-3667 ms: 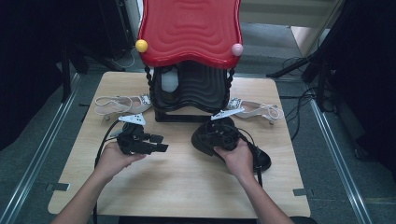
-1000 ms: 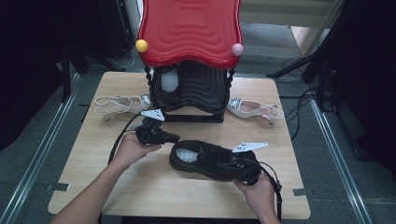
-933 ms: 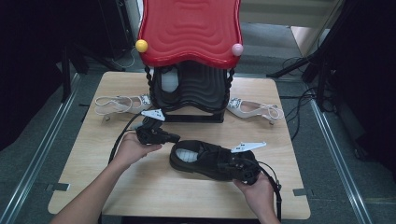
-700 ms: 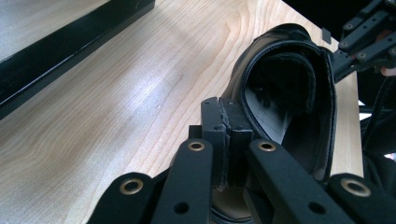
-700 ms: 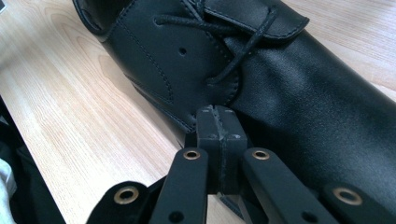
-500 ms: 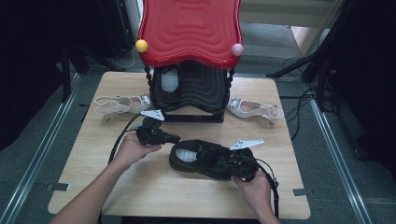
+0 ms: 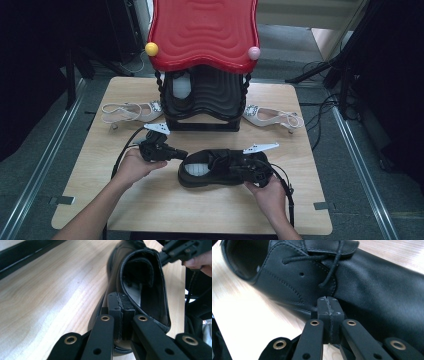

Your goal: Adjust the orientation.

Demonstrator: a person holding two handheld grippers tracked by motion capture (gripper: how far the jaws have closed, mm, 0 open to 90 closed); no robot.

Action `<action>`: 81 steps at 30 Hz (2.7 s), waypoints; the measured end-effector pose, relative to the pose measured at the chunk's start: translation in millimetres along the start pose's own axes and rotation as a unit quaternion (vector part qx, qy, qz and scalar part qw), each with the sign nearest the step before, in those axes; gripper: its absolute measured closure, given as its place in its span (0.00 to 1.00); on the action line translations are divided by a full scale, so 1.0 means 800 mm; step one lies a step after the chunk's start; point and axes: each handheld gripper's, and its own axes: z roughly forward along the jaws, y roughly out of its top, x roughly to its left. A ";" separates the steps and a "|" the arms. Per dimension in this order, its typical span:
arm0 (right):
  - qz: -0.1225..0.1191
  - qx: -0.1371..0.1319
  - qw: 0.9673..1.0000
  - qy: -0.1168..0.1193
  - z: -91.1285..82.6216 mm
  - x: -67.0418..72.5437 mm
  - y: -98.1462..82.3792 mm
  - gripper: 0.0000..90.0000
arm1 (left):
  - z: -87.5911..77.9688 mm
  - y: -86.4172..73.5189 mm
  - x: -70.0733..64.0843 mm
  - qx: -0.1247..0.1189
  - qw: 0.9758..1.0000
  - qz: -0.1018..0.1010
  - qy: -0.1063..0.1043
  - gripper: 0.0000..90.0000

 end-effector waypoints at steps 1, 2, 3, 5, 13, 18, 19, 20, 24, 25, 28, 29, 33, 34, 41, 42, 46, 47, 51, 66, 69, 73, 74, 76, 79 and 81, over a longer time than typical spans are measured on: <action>-0.001 0.000 1.000 0.000 0.001 0.000 0.002 1.00 | -0.001 -0.001 -0.002 0.001 1.000 -0.001 0.000 1.00; -0.003 0.000 1.000 0.000 0.002 -0.001 0.003 1.00 | -0.001 -0.002 -0.003 0.001 1.000 0.000 0.000 1.00; -0.002 0.000 1.000 0.000 0.003 -0.002 0.005 1.00 | -0.001 -0.004 -0.005 0.001 1.000 0.000 0.000 1.00; -0.002 0.002 1.000 0.000 0.005 -0.003 0.008 1.00 | -0.001 -0.006 -0.008 0.006 1.000 0.002 -0.002 1.00; 0.003 0.004 1.000 -0.001 0.006 -0.009 0.018 1.00 | 0.002 -0.010 -0.021 0.014 1.000 0.006 -0.010 1.00; 0.005 0.004 1.000 -0.005 0.006 -0.016 0.020 1.00 | 0.009 -0.012 -0.033 0.024 0.999 0.010 -0.042 1.00; 0.009 0.003 1.000 -0.004 0.005 -0.018 0.020 1.00 | 0.010 -0.012 -0.035 0.024 0.999 0.010 -0.045 1.00; 0.011 0.005 1.000 -0.003 0.005 -0.021 0.021 1.00 | 0.012 -0.012 -0.036 0.021 0.999 0.010 -0.049 1.00; 0.016 0.004 1.000 -0.004 0.005 -0.023 0.023 1.00 | 0.013 -0.012 -0.038 0.020 0.998 0.012 -0.054 1.00; 0.015 0.003 1.000 -0.004 0.005 -0.023 0.023 1.00 | 0.012 -0.012 -0.037 0.020 0.998 0.012 -0.055 1.00; 0.021 -0.004 1.000 0.003 -0.001 -0.026 0.022 1.00 | 0.010 -0.010 -0.032 0.009 0.999 0.004 -0.051 1.00; 0.021 -0.010 1.000 0.001 -0.005 -0.026 0.022 1.00 | 0.008 -0.009 -0.029 0.006 0.999 0.003 -0.048 1.00; 0.021 -0.020 0.999 -0.015 -0.022 -0.028 0.015 1.00 | 0.012 -0.002 -0.022 -0.001 1.000 0.004 -0.030 1.00; 0.022 -0.019 0.999 -0.020 -0.025 -0.028 0.012 1.00 | 0.016 0.000 -0.020 0.001 1.000 0.004 -0.026 0.99; 0.036 -0.007 0.999 -0.026 -0.023 -0.030 -0.009 1.00 | 0.037 0.013 -0.009 0.002 1.000 0.001 -0.026 0.99; 0.038 -0.003 0.999 -0.024 -0.021 -0.029 -0.011 1.00 | 0.041 0.014 -0.009 0.009 1.000 0.003 -0.025 0.99; 0.040 0.011 0.999 -0.022 -0.013 -0.024 -0.015 1.00 | 0.052 0.016 -0.011 0.023 0.999 0.012 -0.028 0.99; 0.039 0.013 0.999 -0.022 -0.011 -0.023 -0.015 1.00 | 0.054 0.016 -0.011 0.025 0.999 0.013 -0.027 0.99; 0.042 0.011 0.999 -0.021 -0.007 -0.024 -0.015 1.00 | 0.056 0.015 -0.010 0.024 0.999 0.004 -0.032 1.00; 0.032 0.010 0.999 -0.026 0.010 -0.023 0.003 1.00 | 0.049 0.001 -0.025 0.033 0.998 -0.012 -0.043 1.00; 0.027 0.012 0.999 -0.025 0.013 -0.024 0.009 1.00 | 0.048 -0.001 -0.030 0.035 0.999 -0.011 -0.040 1.00; 0.025 0.012 0.999 -0.027 0.017 -0.023 0.015 1.00 | 0.047 -0.005 -0.034 0.032 0.999 -0.008 -0.037 1.00; 0.023 0.013 0.999 -0.027 0.018 -0.023 0.016 1.00 | 0.047 -0.005 -0.034 0.032 0.999 -0.010 -0.038 1.00; 0.024 0.012 0.999 -0.026 0.018 -0.023 0.020 1.00 | 0.048 -0.007 -0.034 0.029 0.999 -0.018 -0.041 1.00; 0.024 0.007 0.999 -0.023 0.018 -0.024 0.026 1.00 | 0.048 -0.008 -0.036 0.026 0.998 -0.024 -0.044 1.00; 0.016 0.010 1.000 -0.023 0.020 -0.024 0.030 1.00 | 0.049 -0.009 -0.037 0.028 0.998 -0.023 -0.046 1.00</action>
